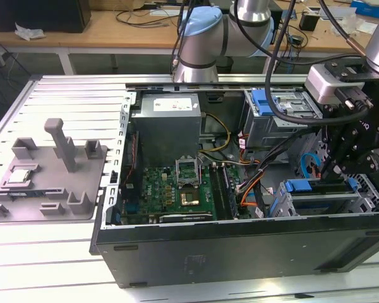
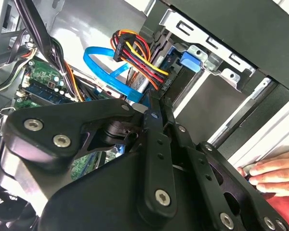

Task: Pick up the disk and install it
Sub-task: 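Insert the second disk wire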

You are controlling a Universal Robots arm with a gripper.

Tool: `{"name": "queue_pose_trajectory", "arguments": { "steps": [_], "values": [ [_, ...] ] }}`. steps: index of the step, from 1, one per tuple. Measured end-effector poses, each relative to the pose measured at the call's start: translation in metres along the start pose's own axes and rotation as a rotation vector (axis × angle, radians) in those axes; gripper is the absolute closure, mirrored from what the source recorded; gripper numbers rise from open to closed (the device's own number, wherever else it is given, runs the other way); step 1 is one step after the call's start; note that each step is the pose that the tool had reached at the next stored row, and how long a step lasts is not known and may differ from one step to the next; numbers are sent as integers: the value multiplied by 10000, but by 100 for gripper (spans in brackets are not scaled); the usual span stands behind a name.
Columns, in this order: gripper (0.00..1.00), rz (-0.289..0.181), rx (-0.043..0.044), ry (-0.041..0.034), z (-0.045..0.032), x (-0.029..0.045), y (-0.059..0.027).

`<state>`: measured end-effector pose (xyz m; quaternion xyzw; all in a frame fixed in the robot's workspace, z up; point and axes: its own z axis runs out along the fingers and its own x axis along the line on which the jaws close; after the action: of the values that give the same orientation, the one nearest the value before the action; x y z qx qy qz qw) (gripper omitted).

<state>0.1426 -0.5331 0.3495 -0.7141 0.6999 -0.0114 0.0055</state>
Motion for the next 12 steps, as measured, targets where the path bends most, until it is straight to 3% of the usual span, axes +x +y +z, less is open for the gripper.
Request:
{"name": "queue_pose_trajectory", "arguments": {
  "steps": [12],
  "values": [
    [84, -12, 0, 0, 30, 0, -2]
  ]
}}
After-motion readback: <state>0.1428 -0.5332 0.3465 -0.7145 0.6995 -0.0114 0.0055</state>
